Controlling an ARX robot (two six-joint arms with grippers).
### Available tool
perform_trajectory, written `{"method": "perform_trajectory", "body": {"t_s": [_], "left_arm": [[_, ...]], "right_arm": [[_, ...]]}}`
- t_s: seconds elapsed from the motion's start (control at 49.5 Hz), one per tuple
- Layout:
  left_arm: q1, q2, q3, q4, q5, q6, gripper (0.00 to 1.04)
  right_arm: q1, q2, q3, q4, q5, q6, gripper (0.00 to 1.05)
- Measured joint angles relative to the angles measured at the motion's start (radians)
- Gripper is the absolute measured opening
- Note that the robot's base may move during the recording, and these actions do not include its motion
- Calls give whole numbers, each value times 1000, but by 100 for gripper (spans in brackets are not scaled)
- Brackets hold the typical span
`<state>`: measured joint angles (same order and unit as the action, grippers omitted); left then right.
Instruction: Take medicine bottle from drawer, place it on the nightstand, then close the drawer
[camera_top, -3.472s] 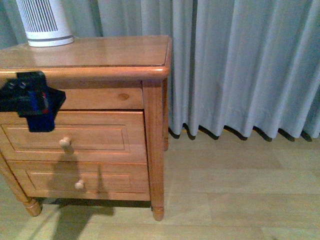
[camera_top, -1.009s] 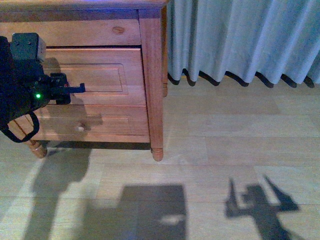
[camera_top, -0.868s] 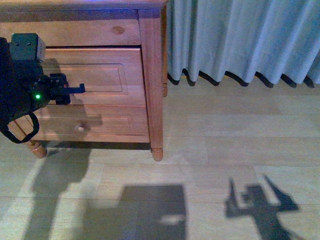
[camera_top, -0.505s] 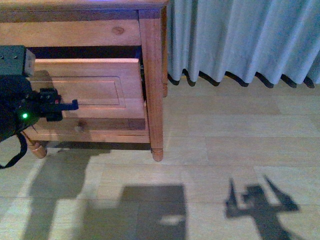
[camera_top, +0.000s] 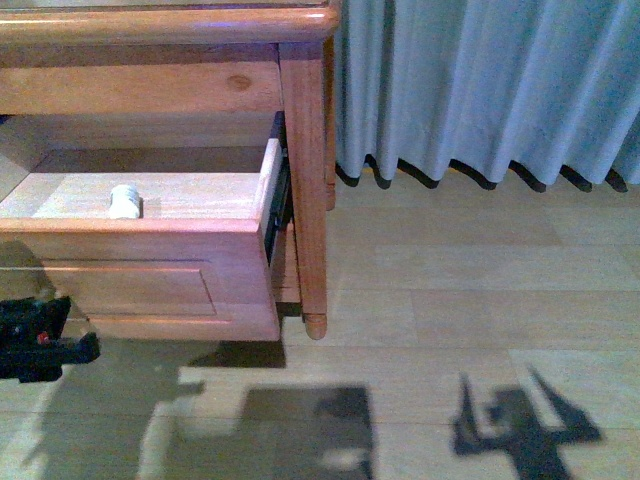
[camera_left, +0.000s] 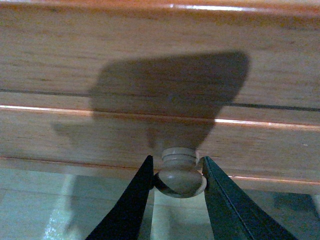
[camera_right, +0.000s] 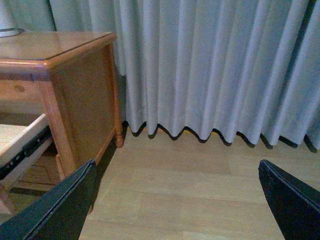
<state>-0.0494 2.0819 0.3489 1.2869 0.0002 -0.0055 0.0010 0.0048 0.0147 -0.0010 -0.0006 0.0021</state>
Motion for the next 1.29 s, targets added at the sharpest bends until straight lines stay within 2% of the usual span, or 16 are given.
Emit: {"method": "perform_trajectory", "body": {"t_s": [0.242,0.686,0.848,0.908,0.949,1.11,1.191,1.292], "left_arm": [[44,-2,-119,109,55,2,26],[52,-8,-127,117,52,-1,26],[53,-8,-127,112,56,-3,61],[89,-46,-166,81,123,4,70],[130,-120,-222,29,172,6,77],[206,-403,-277,-199,203,7,99],[224,-539,-266,-323,219,9,98],[262,-809,-219,-588,267,6,98]], "right_arm": [[0,0,0,0,0,0,98],[0,0,0,0,0,0,98],[0,0,0,0,0,0,98],[0,0,0,0,0,0,98],[0,0,0,0,0,0,98],[0,0,0,0,0,0,98],[0,0,0,0,0,0,98],[0,0,0,0,0,0,98]]}}
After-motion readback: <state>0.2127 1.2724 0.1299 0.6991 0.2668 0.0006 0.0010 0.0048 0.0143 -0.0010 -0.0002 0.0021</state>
